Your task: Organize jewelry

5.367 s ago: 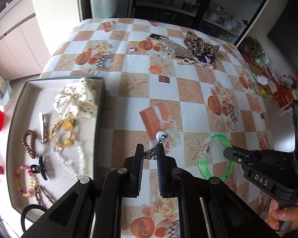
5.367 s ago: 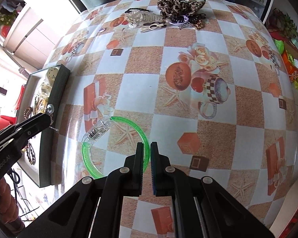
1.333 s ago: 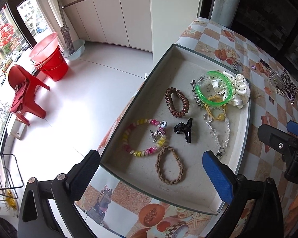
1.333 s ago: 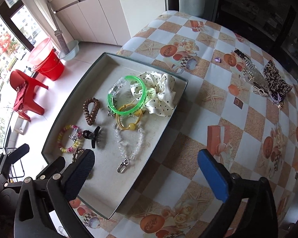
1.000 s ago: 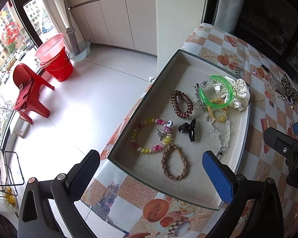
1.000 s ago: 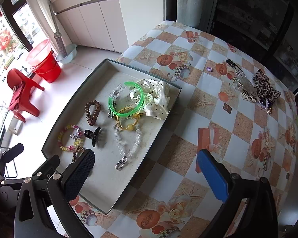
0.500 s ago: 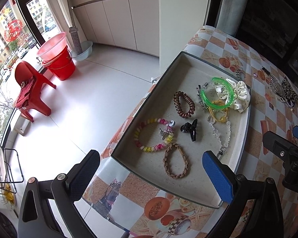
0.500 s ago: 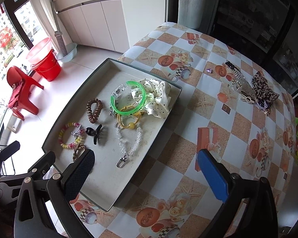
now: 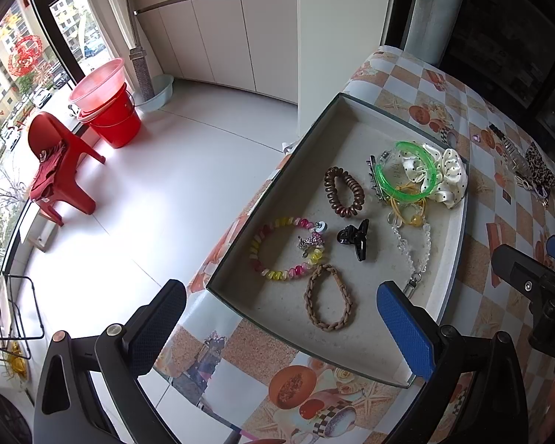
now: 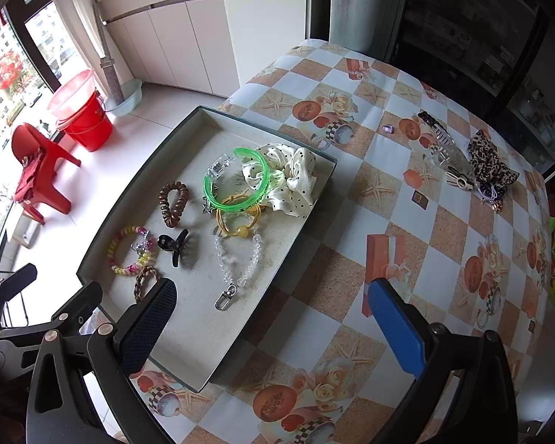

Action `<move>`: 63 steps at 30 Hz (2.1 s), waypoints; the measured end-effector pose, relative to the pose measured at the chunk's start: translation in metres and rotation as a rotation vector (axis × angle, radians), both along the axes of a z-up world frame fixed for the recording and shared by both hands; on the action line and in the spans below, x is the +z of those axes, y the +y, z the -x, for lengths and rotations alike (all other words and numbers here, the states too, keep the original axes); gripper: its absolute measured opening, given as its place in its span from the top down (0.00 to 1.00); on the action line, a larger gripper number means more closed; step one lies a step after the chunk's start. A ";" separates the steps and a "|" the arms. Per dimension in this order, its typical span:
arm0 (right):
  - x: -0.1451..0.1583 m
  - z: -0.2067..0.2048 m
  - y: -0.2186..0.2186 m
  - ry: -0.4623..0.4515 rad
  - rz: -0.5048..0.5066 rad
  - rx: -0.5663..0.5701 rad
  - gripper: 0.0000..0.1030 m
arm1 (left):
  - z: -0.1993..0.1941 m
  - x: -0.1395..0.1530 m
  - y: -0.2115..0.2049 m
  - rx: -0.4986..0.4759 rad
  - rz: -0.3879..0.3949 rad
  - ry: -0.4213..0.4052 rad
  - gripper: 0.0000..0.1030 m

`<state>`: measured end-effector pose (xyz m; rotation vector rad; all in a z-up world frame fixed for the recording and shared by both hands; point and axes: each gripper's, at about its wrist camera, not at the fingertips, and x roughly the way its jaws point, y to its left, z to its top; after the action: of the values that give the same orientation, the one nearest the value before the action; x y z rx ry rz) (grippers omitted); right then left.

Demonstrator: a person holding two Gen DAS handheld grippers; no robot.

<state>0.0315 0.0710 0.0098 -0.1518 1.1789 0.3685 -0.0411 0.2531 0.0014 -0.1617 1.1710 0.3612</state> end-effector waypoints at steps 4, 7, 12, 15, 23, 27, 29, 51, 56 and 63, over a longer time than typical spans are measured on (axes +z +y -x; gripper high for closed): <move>0.000 -0.001 0.000 0.000 0.000 0.000 0.00 | 0.001 -0.001 0.000 0.003 0.000 0.002 0.00; 0.000 0.000 0.000 0.000 0.000 0.001 0.00 | 0.002 -0.002 0.000 0.003 0.001 0.003 0.00; 0.001 0.000 0.000 0.001 0.000 -0.001 0.00 | 0.002 -0.002 0.000 0.002 0.000 0.002 0.00; 0.001 0.000 0.000 0.002 0.000 -0.001 0.00 | 0.002 -0.002 -0.001 0.001 0.001 0.003 0.00; 0.001 0.001 -0.001 0.001 0.001 -0.002 0.00 | 0.002 -0.002 -0.002 0.002 0.001 0.003 0.00; 0.001 0.000 -0.001 0.001 0.002 0.000 0.00 | 0.002 -0.002 -0.001 0.001 0.002 0.003 0.00; 0.001 0.000 -0.001 0.001 0.002 -0.001 0.00 | 0.002 -0.002 -0.001 0.002 0.001 0.003 0.00; 0.001 0.000 0.001 0.002 0.001 -0.003 0.00 | 0.001 -0.003 0.000 0.001 0.001 0.004 0.00; 0.001 0.001 0.000 0.001 0.001 -0.004 0.00 | 0.002 -0.004 -0.001 0.001 0.001 0.004 0.00; 0.001 0.001 0.000 0.002 0.002 -0.004 0.00 | 0.002 -0.005 -0.001 0.000 0.002 0.007 0.00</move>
<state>0.0310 0.0710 0.0108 -0.1510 1.1812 0.3643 -0.0427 0.2521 -0.0040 -0.1623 1.1782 0.3605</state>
